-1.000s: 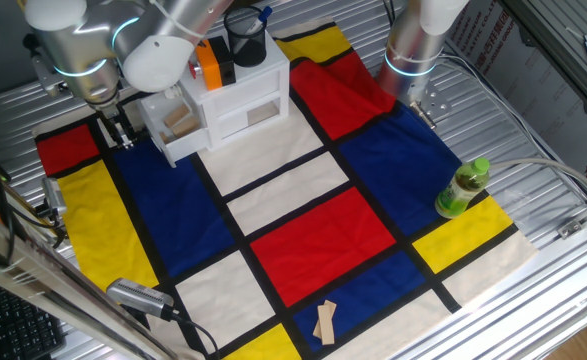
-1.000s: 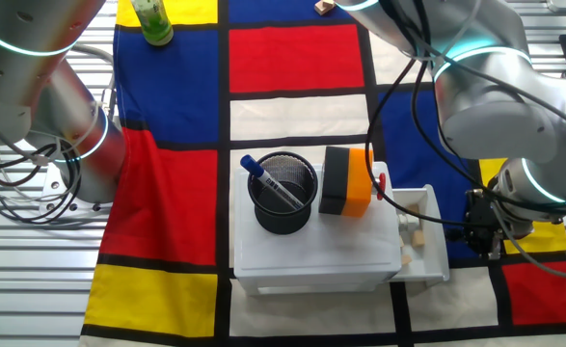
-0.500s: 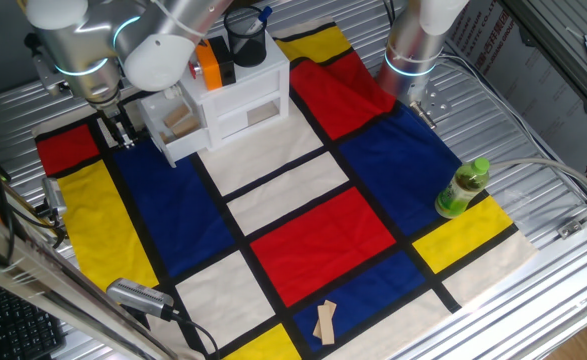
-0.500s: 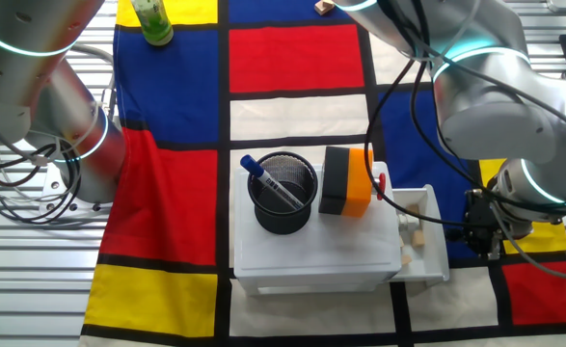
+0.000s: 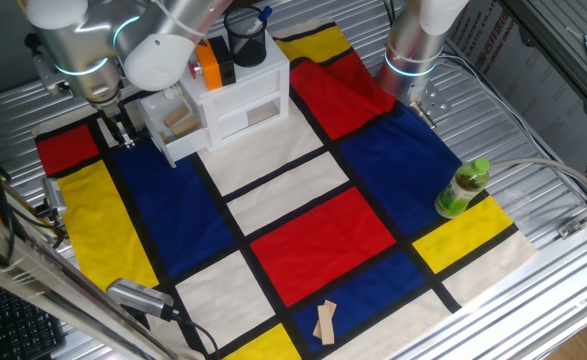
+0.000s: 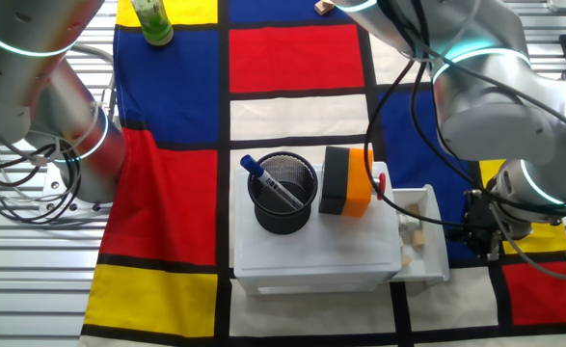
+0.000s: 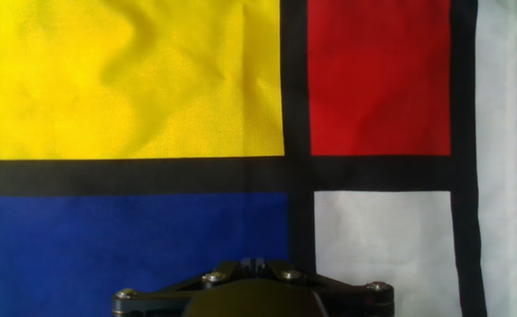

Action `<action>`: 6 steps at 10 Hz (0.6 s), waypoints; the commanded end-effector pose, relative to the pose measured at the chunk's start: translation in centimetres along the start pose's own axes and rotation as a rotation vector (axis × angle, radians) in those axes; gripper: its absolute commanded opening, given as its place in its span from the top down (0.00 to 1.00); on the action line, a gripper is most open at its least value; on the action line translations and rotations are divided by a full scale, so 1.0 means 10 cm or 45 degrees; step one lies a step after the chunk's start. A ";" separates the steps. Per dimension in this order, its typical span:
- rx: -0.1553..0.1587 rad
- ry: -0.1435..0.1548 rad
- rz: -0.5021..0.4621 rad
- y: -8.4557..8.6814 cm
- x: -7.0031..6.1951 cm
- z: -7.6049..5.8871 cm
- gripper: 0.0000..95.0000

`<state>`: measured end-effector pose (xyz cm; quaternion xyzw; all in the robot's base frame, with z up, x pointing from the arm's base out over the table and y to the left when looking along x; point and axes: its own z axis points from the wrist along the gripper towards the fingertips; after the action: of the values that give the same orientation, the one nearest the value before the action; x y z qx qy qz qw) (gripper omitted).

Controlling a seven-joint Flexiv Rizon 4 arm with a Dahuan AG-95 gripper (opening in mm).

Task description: Use the gripper to push and close the drawer

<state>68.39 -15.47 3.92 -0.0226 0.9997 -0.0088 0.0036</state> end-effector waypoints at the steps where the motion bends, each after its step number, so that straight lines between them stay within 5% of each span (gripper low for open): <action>1: -0.002 -0.002 -0.002 0.00 0.01 0.00 1.00; 6: -0.003 -0.004 -0.001 0.00 0.02 0.00 1.00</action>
<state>68.16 -15.44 3.95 -0.0229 0.9997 -0.0070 0.0050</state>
